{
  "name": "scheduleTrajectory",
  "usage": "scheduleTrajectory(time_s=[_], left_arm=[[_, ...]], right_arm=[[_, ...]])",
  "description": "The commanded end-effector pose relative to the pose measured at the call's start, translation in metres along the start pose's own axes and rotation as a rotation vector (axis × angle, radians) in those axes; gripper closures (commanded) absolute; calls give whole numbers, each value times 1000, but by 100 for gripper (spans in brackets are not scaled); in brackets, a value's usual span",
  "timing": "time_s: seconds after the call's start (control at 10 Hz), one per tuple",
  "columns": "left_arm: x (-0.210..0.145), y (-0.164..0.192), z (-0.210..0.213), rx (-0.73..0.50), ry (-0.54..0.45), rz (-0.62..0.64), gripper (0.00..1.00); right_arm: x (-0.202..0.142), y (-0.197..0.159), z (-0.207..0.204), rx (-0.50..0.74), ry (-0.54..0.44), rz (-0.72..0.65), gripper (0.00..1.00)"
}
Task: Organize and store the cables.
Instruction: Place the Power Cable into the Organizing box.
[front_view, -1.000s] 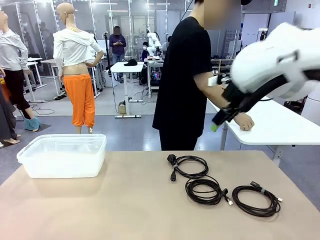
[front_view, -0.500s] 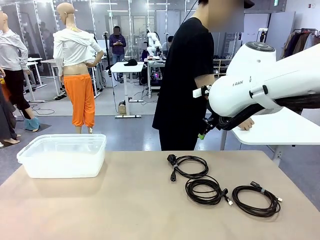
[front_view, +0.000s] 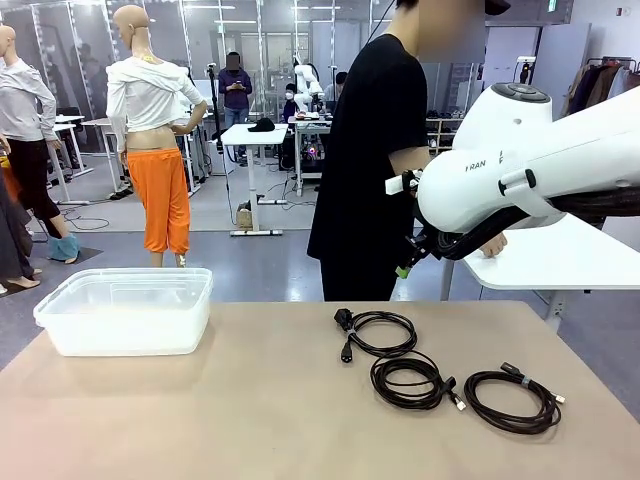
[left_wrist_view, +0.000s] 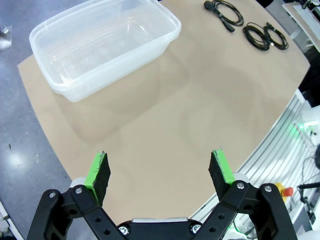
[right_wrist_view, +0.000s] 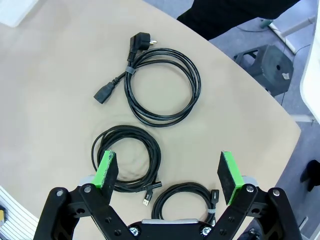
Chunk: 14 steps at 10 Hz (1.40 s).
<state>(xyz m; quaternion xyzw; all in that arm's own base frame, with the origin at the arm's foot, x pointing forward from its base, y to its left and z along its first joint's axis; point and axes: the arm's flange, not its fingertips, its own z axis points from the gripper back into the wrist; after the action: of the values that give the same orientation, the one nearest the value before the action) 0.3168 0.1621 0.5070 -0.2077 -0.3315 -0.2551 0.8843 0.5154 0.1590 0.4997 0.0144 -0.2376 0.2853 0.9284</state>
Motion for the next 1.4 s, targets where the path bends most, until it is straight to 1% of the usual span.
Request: scheduleTrajectory(time_s=[0.0, 0.3, 0.4, 0.5, 0.7, 0.9, 1.0, 1.1, 1.2, 1.3], left_arm=[[0, 2, 2, -14, -9, -14, 0], [0, 2, 2, -14, -9, -14, 0], [0, 2, 2, -14, -9, -14, 0], [0, 2, 2, -14, -9, -14, 0], [0, 2, 2, -14, -9, -14, 0], [0, 2, 2, -14, -9, -14, 0], [0, 2, 2, -14, -9, -14, 0], [0, 2, 2, -14, -9, -14, 0], [0, 2, 2, -14, -9, -14, 0], [0, 2, 2, -14, -9, -14, 0]], right_arm=[[0, -2, 1, 19, -9, 11, 0], [0, -2, 1, 19, -9, 11, 0], [0, 0, 0, 0, 0, 0, 0], [6, 5, -8, -25, 47, -6, 0], [22, 18, -31, -3, 70, -98, 0], [40, 35, -70, -101, 138, -200, 0], [47, 45, -90, -59, 148, -273, 0], [52, 53, -110, -79, 159, -327, 0], [58, 58, -126, -74, 172, -387, 0], [65, 61, -144, -104, 182, -451, 0]])
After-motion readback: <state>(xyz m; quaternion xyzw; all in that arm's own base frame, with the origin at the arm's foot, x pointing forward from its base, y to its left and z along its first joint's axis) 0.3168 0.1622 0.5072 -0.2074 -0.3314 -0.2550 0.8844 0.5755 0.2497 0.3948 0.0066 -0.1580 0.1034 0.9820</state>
